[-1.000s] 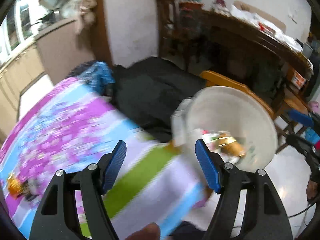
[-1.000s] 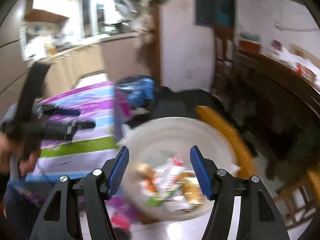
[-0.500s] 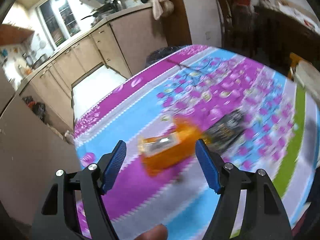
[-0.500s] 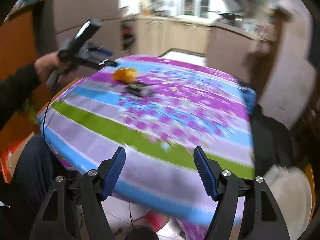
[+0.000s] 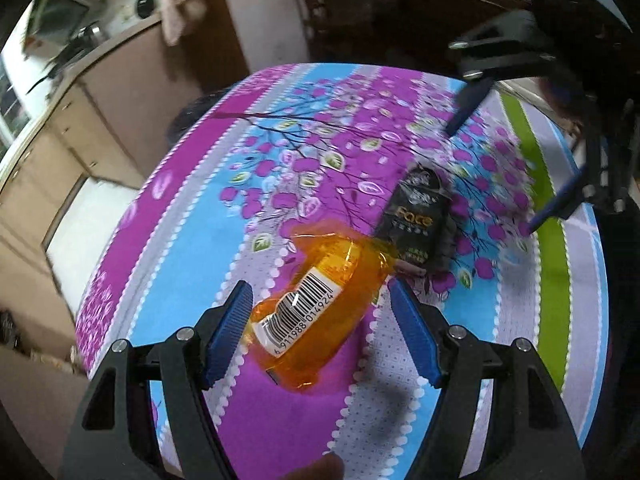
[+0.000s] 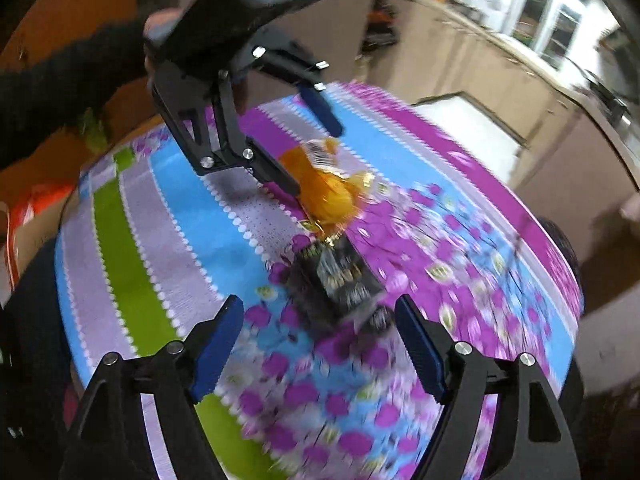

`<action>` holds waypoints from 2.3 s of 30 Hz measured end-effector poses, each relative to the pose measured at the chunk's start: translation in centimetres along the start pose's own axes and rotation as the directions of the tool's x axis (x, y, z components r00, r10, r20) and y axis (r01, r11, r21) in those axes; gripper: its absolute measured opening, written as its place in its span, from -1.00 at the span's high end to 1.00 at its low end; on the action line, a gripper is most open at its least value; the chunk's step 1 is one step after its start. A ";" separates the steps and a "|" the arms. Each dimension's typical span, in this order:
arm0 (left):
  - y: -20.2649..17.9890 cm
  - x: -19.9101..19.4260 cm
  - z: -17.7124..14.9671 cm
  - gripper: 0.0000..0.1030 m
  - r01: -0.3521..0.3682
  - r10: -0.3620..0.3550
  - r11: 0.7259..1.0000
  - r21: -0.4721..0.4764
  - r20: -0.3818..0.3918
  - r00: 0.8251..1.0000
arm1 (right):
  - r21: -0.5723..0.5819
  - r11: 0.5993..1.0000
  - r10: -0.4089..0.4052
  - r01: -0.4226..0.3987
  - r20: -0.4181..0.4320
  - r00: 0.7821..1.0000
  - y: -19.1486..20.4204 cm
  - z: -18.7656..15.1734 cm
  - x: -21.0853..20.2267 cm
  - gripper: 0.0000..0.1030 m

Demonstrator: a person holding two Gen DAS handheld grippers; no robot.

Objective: Collect trash
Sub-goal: 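Grasp the orange packet with the left tool while the right tool grasps the black tissue pack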

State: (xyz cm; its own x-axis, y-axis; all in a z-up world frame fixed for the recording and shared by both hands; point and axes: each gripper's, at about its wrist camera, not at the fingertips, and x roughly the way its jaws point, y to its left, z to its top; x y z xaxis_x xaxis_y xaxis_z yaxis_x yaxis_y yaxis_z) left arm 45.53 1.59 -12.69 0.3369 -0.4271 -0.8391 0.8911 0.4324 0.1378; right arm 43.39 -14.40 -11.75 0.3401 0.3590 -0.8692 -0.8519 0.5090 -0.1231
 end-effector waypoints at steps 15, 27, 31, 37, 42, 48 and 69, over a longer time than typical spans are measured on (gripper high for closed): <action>0.5 4.2 -0.8 -0.32 0.101 -0.100 0.995 0.003 -0.115 0.988 | -0.049 0.994 0.096 -0.102 -0.098 0.990 -1.7 2.0 6.5 -0.48; 0.9 4.2 -0.6 -0.27 0.150 -0.159 0.982 -0.119 -0.069 0.985 | -0.026 0.996 0.088 -0.090 -0.080 0.993 -2.1 1.3 6.7 -0.21; 0.2 4.3 -0.4 -0.22 0.108 -0.120 0.984 -0.139 -0.084 0.989 | -0.026 0.996 0.079 -0.081 -0.091 0.993 -2.1 1.3 6.8 -0.21; 0.6 3.9 -0.8 0.13 0.066 -0.082 0.970 -0.233 -0.061 0.995 | -0.002 0.997 0.074 -0.075 -0.077 0.994 -2.1 0.9 6.6 -0.12; -0.8 3.7 -0.9 0.14 -0.036 0.018 0.966 -0.257 -0.072 0.997 | 0.028 0.998 0.057 -0.055 -0.052 0.997 -2.0 0.4 6.5 -0.11; -2.4 3.2 -1.1 0.22 -0.160 0.145 0.934 -0.319 -0.068 0.987 | 0.076 0.997 -0.011 0.013 -0.017 1.000 -1.0 -0.6 5.7 -0.04; -4.6 1.7 -2.4 0.31 -0.401 0.410 0.768 -0.500 -0.099 0.907 | 0.350 0.922 -0.190 0.167 0.032 0.981 1.2 -5.0 2.4 0.08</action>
State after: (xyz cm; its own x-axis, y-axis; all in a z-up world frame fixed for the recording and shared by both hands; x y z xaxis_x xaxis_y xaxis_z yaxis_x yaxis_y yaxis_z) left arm 41.31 0.79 -16.05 0.6406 -0.1316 -0.7565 0.3970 0.9001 0.1796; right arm 41.18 -16.86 -16.38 0.5083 0.2804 -0.8142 -0.5893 0.8028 -0.0914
